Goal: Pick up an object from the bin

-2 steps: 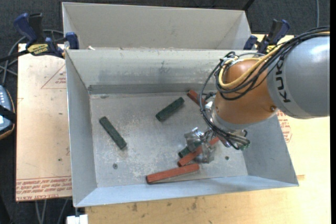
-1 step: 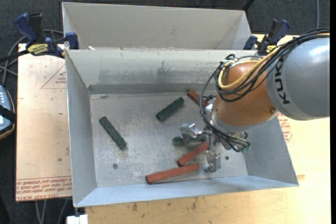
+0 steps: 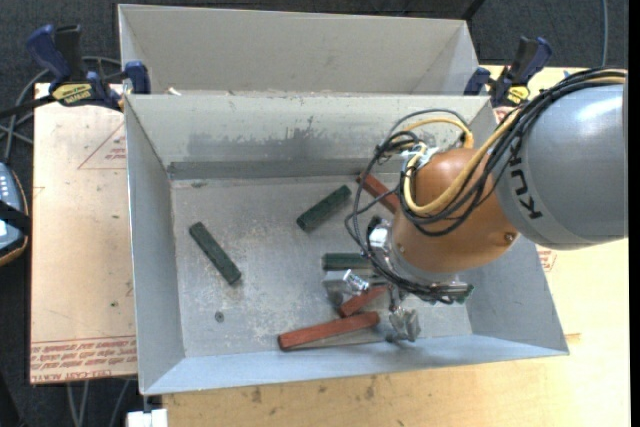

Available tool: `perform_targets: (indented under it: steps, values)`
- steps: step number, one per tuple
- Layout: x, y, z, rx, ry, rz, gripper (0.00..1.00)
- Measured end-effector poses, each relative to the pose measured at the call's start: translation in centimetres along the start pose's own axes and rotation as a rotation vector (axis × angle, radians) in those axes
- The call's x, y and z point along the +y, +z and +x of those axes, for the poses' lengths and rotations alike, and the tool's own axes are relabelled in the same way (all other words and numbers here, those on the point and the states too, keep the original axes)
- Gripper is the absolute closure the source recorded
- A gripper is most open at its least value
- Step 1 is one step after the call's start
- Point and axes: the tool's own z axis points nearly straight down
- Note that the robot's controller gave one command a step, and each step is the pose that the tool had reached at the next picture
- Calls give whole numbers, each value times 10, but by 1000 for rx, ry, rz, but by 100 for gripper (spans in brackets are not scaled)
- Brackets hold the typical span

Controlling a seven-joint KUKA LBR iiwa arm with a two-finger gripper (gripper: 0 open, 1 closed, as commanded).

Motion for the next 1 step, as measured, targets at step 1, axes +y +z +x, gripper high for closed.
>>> perform_targets:
  steps: [1]
  values:
    - [-21, 3, -2, 11, -92, -14, 0]
